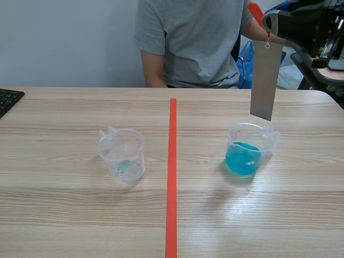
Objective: Do the redox reaction experiment.
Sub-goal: 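Move the plate over the blue solution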
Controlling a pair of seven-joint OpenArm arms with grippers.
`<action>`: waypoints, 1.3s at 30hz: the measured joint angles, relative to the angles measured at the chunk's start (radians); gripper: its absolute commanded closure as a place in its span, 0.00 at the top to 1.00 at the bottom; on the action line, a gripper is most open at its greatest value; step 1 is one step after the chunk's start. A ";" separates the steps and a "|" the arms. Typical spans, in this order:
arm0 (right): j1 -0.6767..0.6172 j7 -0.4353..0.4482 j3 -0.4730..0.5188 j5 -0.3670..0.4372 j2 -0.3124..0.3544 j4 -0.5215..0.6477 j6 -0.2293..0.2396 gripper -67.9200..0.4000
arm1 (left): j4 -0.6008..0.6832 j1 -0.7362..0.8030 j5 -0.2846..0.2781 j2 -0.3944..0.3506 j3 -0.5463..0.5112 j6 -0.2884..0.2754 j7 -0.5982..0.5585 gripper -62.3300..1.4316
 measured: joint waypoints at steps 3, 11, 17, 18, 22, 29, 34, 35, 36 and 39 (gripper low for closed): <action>0.000 0.000 0.000 0.000 0.000 0.000 0.000 0.02 | 0.004 0.002 0.026 -0.011 0.000 -0.031 -0.029 0.07; 0.000 0.005 0.000 -0.001 0.000 0.000 0.000 0.02 | 0.085 0.105 0.129 -0.103 -0.002 -0.037 -0.171 0.07; 0.000 0.008 0.000 -0.001 0.000 0.000 0.000 0.02 | 0.232 0.137 0.200 -0.107 -0.003 -0.051 -0.235 0.07; 0.000 0.009 0.000 -0.001 0.000 0.000 0.000 0.02 | 0.263 0.135 0.197 -0.108 -0.003 -0.062 -0.252 0.07; 0.000 0.026 0.000 -0.001 0.000 0.000 0.000 0.02 | 0.392 0.127 0.194 -0.108 -0.003 -0.076 -0.278 0.07; 0.000 0.047 0.000 -0.001 0.000 0.000 0.000 0.02 | 0.492 0.004 0.175 -0.104 0.000 -0.186 -0.270 0.06; 0.000 0.053 0.000 -0.001 0.000 0.000 0.000 0.02 | 0.495 -0.117 0.175 -0.105 0.083 -0.186 -0.264 0.06; 0.000 0.056 0.000 -0.001 0.000 0.000 0.000 0.02 | 0.495 -0.140 0.175 -0.105 0.112 -0.186 -0.259 0.06; 0.000 0.057 0.000 -0.001 0.000 0.000 0.000 0.02 | 0.495 -0.165 0.175 -0.105 0.145 -0.186 -0.246 0.06; 0.000 0.063 0.000 -0.001 0.000 0.000 0.000 0.02 | 0.495 -0.237 0.179 -0.104 0.253 -0.183 -0.183 0.06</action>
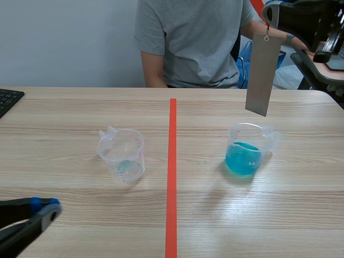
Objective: Do the redox reaction experiment.
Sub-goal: 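Move the plate over the blue solution, then point at the plate with the left hand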
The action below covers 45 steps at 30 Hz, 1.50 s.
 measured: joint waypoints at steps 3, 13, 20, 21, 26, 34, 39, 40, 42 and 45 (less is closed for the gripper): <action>0.000 0.000 0.000 0.000 0.000 0.000 0.000 0.02 | 0.000 -0.072 0.000 0.014 0.094 0.041 0.068 0.06; 0.000 0.030 0.000 0.000 0.000 0.001 0.000 0.02 | -0.096 -0.357 0.000 0.152 0.235 0.177 0.201 0.06; 0.000 0.031 0.000 0.000 0.000 0.016 0.000 0.02 | -0.245 -0.532 0.000 0.247 0.314 0.214 0.252 0.06; 0.000 0.031 0.000 0.000 0.000 0.019 0.000 0.02 | -0.269 -0.558 0.000 0.261 0.330 0.225 0.262 0.06; 0.000 0.038 0.000 0.000 0.000 0.026 0.000 0.02 | -0.393 -0.692 0.000 0.320 0.382 0.267 0.306 0.06; 0.000 0.038 0.000 0.000 0.000 0.032 0.000 0.02 | -0.572 -0.872 0.000 0.394 0.397 0.280 0.333 0.06; 0.000 0.039 0.000 0.000 0.000 0.032 0.000 0.02 | -0.690 -0.970 0.000 0.427 0.396 0.288 0.330 0.06; 0.000 0.039 0.000 0.000 0.000 0.032 0.000 0.02 | -0.713 -0.989 0.000 0.435 0.396 0.290 0.329 0.06; 0.000 0.039 0.000 0.000 0.000 0.032 0.000 0.02 | -0.756 -1.028 0.000 0.450 0.396 0.293 0.328 0.07; 0.000 0.039 0.000 0.000 0.000 0.032 0.000 0.02 | -0.816 -1.086 0.000 0.469 0.413 0.294 0.327 0.07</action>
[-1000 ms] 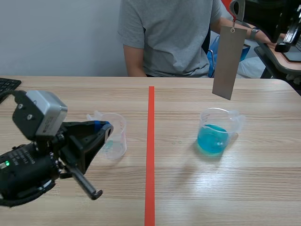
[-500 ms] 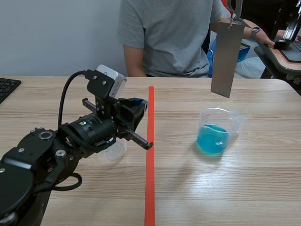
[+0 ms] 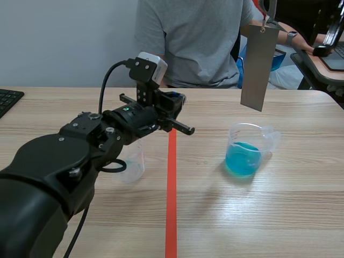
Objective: Do the redox reaction experiment.
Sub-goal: 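Point at the plate with the left hand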
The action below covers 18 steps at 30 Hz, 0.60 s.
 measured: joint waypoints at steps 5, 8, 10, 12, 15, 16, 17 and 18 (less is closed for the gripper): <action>0.000 0.002 0.000 0.000 0.000 0.000 0.000 0.02 | -0.086 -0.082 0.000 0.007 0.092 -0.001 -0.040 0.07; 0.000 0.002 0.000 0.000 0.000 0.000 0.000 0.02 | -0.137 -0.118 0.004 0.006 0.139 -0.001 -0.053 0.08; 0.000 0.002 0.000 0.000 0.000 0.005 0.000 0.02 | -0.166 -0.139 0.011 0.006 0.164 -0.010 -0.058 0.08; 0.000 0.002 0.000 0.000 0.000 0.013 0.000 0.02 | -0.185 -0.158 0.011 0.006 0.176 -0.026 -0.070 0.08; 0.000 0.002 0.000 0.000 0.000 0.029 0.000 0.02 | -0.192 -0.180 0.011 0.003 0.175 -0.080 -0.082 0.08; 0.000 0.002 0.000 0.000 0.000 0.033 0.000 0.02 | -0.192 -0.184 0.011 0.002 0.174 -0.103 -0.097 0.08; 0.000 0.002 0.000 0.000 0.000 0.034 0.000 0.02 | -0.191 -0.187 0.011 0.001 0.174 -0.115 -0.103 0.08; 0.000 0.002 0.000 0.000 0.000 0.034 0.000 0.02 | -0.191 -0.187 0.010 0.001 0.174 -0.123 -0.105 0.08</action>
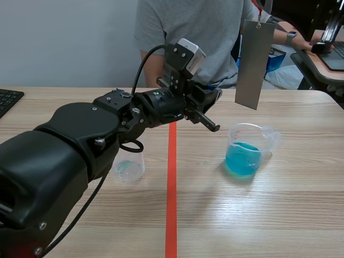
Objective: Do the redox reaction experiment.
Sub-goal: 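Point at the plate with the left hand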
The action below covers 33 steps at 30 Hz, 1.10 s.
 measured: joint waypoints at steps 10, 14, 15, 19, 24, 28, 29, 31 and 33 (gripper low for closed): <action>0.000 -0.001 0.000 0.000 0.000 0.000 0.000 0.02 | 0.000 0.003 0.001 -0.002 0.000 -0.055 -0.034 0.08; 0.000 -0.001 0.000 0.000 0.000 0.000 0.000 0.02 | 0.000 0.003 0.000 -0.008 -0.001 -0.082 -0.056 0.08; 0.000 -0.001 0.000 0.000 0.000 0.000 0.000 0.02 | 0.000 0.003 0.000 -0.011 0.000 -0.090 -0.057 0.08; 0.000 -0.001 0.000 0.000 0.000 0.000 0.000 0.02 | 0.000 0.003 0.000 -0.026 -0.001 -0.097 -0.071 0.08; 0.000 -0.001 0.000 0.000 0.000 0.000 0.000 0.02 | 0.000 0.006 0.000 -0.045 -0.001 -0.122 -0.076 0.08; 0.000 -0.001 0.000 0.000 0.000 0.000 0.000 0.02 | 0.000 0.006 0.001 -0.046 -0.001 -0.123 -0.075 0.08; 0.000 -0.001 0.000 0.000 0.000 0.000 0.000 0.02 | 0.000 0.006 0.001 -0.046 -0.001 -0.123 -0.075 0.08; 0.000 -0.001 0.000 0.000 0.000 0.000 0.000 0.02 | 0.000 0.006 0.001 -0.045 -0.001 -0.123 -0.075 0.08; 0.000 -0.001 0.000 0.000 0.000 0.000 0.000 0.02 | 0.000 0.006 0.001 -0.045 -0.001 -0.123 -0.075 0.08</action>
